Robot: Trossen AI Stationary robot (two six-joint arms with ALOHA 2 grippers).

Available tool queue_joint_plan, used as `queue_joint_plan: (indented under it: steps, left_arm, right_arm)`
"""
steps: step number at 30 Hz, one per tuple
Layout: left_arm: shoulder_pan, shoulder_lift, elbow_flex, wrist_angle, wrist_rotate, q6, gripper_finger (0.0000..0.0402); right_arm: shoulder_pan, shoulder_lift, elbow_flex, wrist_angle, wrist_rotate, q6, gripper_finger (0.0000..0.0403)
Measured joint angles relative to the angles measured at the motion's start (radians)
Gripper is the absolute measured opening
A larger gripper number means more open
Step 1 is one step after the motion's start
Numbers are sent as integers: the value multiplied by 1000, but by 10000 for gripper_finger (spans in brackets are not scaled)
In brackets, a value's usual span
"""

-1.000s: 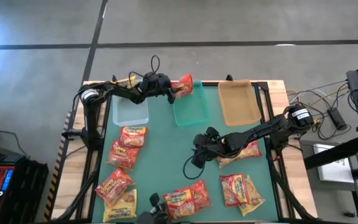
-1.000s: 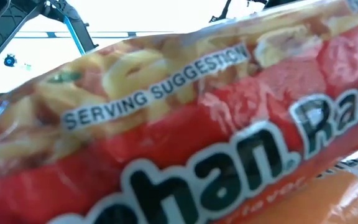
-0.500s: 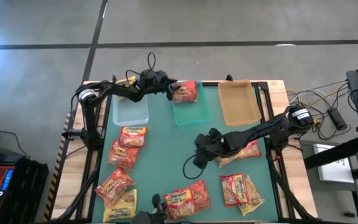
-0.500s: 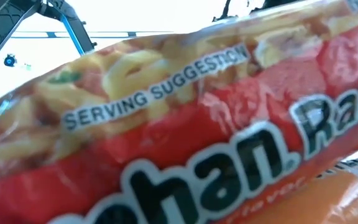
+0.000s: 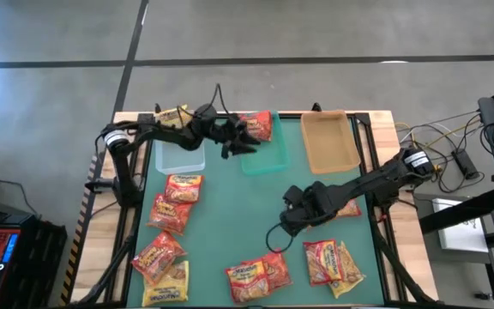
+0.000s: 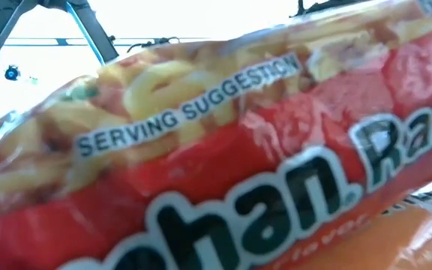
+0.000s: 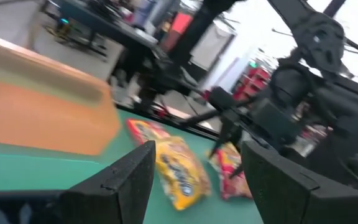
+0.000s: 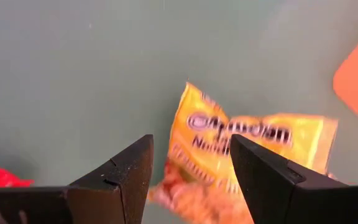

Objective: Sort Maruchan noodles
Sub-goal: Put the orange noodle pack into the orange bin

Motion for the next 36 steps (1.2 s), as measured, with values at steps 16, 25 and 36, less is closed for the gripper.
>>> queue_joint_plan:
  steps: [16,25,36]
  left_arm:
    - [-318,-223,-332,40,-133,38,217]
    - [-578,-345,-552,36,-488,17,216]
    - [-888,-329,-582,29,-599,-95,217]
  right_arm:
    - [179,3,-38,112,17,317,203]
    - [177,55,-80,554,17,160,203]
    - [177,173,-80,868,-53,132,203]
